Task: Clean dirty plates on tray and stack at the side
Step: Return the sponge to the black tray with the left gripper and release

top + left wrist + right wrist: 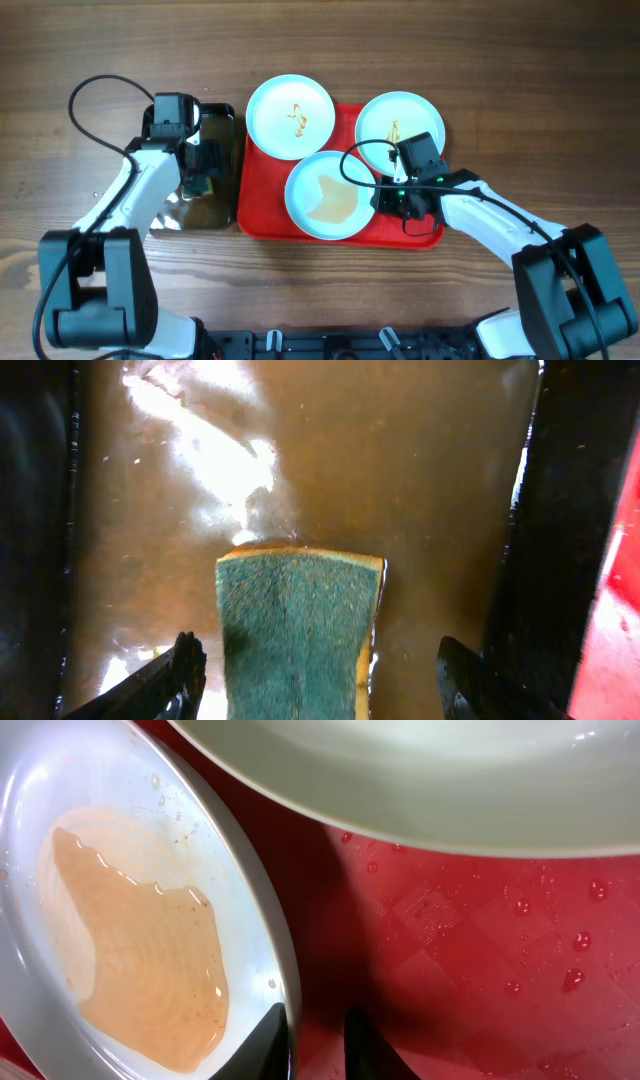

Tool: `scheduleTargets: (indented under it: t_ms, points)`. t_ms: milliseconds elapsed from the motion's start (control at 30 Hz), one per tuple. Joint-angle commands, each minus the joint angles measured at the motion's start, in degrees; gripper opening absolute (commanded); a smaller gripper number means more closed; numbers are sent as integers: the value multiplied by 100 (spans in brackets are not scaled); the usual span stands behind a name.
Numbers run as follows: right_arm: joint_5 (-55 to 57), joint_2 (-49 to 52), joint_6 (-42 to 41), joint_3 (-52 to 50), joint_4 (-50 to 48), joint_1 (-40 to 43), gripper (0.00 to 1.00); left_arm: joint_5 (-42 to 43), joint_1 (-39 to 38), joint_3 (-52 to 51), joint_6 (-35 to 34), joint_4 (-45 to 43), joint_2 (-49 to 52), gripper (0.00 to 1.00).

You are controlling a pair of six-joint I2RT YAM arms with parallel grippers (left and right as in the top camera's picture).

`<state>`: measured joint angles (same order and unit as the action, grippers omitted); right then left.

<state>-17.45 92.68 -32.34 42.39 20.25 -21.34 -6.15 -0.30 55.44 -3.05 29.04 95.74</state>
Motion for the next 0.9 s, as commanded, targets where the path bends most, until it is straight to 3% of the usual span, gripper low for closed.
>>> scheduleTargets:
  t_ms: [0,33,67,100,167,367,400,433,467,500,533,667,700,733,767,867]
  points:
    - [94,76,-61,-72,9,-20,20,-17,22,-4,46,-122,367,70]
    - [94,76,-63,-72,11,-20,20,-17,22,-4,46,-168,485,67]
    - [94,76,-63,-72,15,-20,20,-17,20,-4,48,-201,560,57]
    - [94,76,-63,-72,22,-20,20,-13,20,-4,46,-243,590,33]
    - [94,76,-63,-72,33,-20,20,-2,20,-4,46,-271,590,4]
    - [94,76,-59,-72,37,-20,20,221,20,-4,46,-160,481,4]
    - [94,76,-59,-72,35,-20,20,221,20,-4,46,-140,426,25]
    - [94,76,-61,-72,35,-20,20,219,20,-4,46,-94,376,72]
    - [94,76,-59,-72,35,-20,20,221,20,-4,37,-20,356,79]
    - [94,76,-59,-72,35,-20,20,199,20,-4,-63,59,356,94]
    - [94,76,-59,-72,35,-20,20,199,20,-4,-63,131,356,100]
    - [94,76,-46,-72,35,-20,20,291,20,-4,-85,317,358,97]
    - [94,76,-39,-72,35,-20,20,391,20,-4,-83,313,358,83]
    - [94,76,-15,-72,35,-20,20,551,20,-4,-83,315,361,15]
    - [94,76,7,-72,35,-20,20,570,20,-4,-85,328,361,4]
    - [94,76,44,-72,35,-20,20,568,20,-4,-83,354,361,4]
